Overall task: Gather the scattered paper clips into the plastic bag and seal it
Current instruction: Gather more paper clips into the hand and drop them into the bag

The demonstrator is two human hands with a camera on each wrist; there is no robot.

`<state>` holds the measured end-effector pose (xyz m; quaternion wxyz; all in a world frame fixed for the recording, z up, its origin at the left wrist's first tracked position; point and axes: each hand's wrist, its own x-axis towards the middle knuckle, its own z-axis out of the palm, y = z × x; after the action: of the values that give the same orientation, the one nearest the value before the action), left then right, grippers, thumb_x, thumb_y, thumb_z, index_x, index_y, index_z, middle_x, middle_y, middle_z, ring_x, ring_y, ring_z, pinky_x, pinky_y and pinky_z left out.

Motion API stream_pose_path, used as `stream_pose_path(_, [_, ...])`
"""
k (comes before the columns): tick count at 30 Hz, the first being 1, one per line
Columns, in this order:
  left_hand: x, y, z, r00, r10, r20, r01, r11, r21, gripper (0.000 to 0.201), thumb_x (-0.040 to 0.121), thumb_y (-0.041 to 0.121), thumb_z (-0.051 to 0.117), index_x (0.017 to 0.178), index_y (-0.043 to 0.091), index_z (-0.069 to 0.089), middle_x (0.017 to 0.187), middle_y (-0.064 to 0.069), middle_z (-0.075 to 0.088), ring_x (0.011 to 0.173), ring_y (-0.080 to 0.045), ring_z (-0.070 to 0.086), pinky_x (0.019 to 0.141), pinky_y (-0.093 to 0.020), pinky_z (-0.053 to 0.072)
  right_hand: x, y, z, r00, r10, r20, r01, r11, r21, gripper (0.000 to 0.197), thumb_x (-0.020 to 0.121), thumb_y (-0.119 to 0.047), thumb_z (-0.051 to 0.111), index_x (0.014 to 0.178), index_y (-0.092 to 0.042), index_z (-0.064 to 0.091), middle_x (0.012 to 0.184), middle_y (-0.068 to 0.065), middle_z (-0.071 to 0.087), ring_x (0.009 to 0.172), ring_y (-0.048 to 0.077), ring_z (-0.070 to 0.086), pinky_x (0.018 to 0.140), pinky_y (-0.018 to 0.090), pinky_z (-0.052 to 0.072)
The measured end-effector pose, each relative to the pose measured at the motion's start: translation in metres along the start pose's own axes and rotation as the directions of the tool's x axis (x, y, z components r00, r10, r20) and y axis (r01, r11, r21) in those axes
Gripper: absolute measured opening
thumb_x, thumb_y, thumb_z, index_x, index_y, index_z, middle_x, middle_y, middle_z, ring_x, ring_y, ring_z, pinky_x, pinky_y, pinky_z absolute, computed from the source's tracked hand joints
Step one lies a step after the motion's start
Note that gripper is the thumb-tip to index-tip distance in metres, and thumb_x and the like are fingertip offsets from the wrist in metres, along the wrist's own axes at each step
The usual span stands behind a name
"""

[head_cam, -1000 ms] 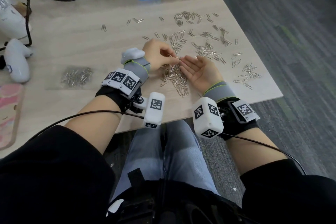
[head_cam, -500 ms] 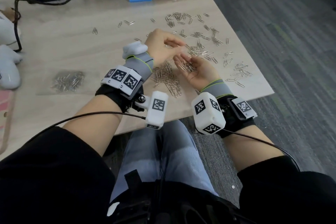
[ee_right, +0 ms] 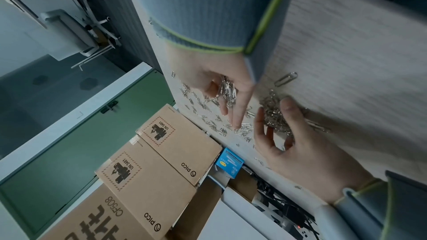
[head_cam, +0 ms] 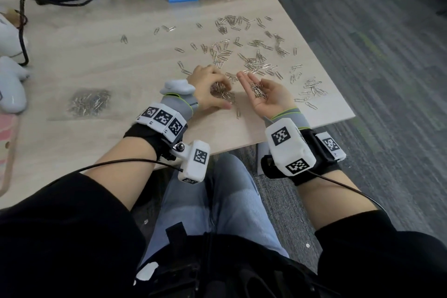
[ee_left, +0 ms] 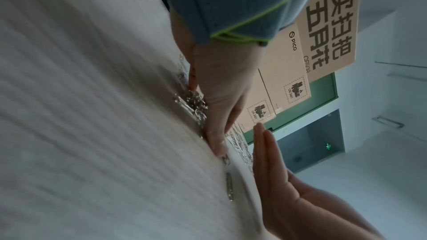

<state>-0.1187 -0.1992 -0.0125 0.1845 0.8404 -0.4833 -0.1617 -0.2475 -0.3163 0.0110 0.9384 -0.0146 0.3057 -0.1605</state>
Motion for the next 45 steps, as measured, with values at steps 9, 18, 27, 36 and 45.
stream_pose_path(9, [0.0, -0.007, 0.001, 0.992, -0.001, -0.127, -0.008, 0.997, -0.071, 0.017, 0.074, 0.021, 0.072, 0.088, 0.011, 0.07, 0.101, -0.011, 0.063, 0.098, -0.029, 0.055, 0.082, -0.031, 0.038, 0.002, 0.009, -0.001, 1.0, 0.02, -0.018, -0.021, 0.996, -0.081, 0.037, 0.101, -0.008, 0.025, 0.089, 0.014, 0.052, 0.141, 0.027, 0.042, 0.133, 0.04, 0.039, 0.114, 0.04, 0.029])
stream_pose_path(18, [0.002, -0.026, -0.016, 0.943, -0.136, -0.303, 0.02, 0.934, -0.357, 0.015, 0.072, 0.013, 0.074, 0.085, 0.005, 0.073, 0.085, -0.012, 0.071, 0.074, -0.012, 0.061, 0.076, -0.024, 0.047, 0.016, 0.019, 0.004, 0.999, 0.019, -0.03, -0.024, 0.984, -0.179, 0.031, 0.099, -0.005, 0.029, 0.087, 0.012, 0.052, 0.134, 0.03, 0.045, 0.132, 0.039, 0.041, 0.113, 0.039, 0.031])
stream_pose_path(27, [0.019, -0.014, -0.035, 0.963, -0.067, -0.26, -0.087, 0.839, -0.538, 0.013, 0.07, 0.015, 0.075, 0.081, 0.021, 0.071, 0.055, 0.022, 0.065, 0.062, 0.0, 0.061, 0.072, -0.021, 0.053, 0.03, 0.028, 0.022, 0.996, 0.05, -0.068, -0.068, 0.953, -0.295, 0.029, 0.101, -0.014, 0.033, 0.086, 0.004, 0.05, 0.09, 0.031, 0.053, 0.129, 0.039, 0.044, 0.093, 0.039, 0.05])
stream_pose_path(36, [0.016, 0.006, -0.044, 0.971, 0.094, -0.22, -0.192, 0.857, -0.478, 0.013, 0.071, 0.016, 0.073, 0.083, 0.018, 0.071, 0.087, -0.011, 0.07, 0.075, -0.005, 0.065, 0.077, -0.022, 0.052, 0.038, 0.033, 0.032, 1.0, 0.011, 0.01, -0.006, 0.93, -0.368, 0.029, 0.1, -0.01, 0.034, 0.083, 0.003, 0.053, 0.08, 0.018, 0.059, 0.075, 0.027, 0.057, 0.057, 0.031, 0.057])
stream_pose_path(45, [0.011, -0.051, -0.028, 0.961, -0.247, -0.12, 0.24, 0.968, -0.072, 0.061, 0.078, 0.043, 0.058, 0.131, 0.014, 0.051, 0.145, -0.012, 0.041, 0.136, -0.029, 0.034, 0.11, -0.033, 0.024, 0.033, 0.026, 0.019, 0.999, -0.023, 0.043, 0.036, 0.944, -0.327, 0.024, 0.098, -0.003, 0.036, 0.085, 0.007, 0.055, 0.065, 0.022, 0.069, 0.063, 0.032, 0.068, 0.063, 0.033, 0.058])
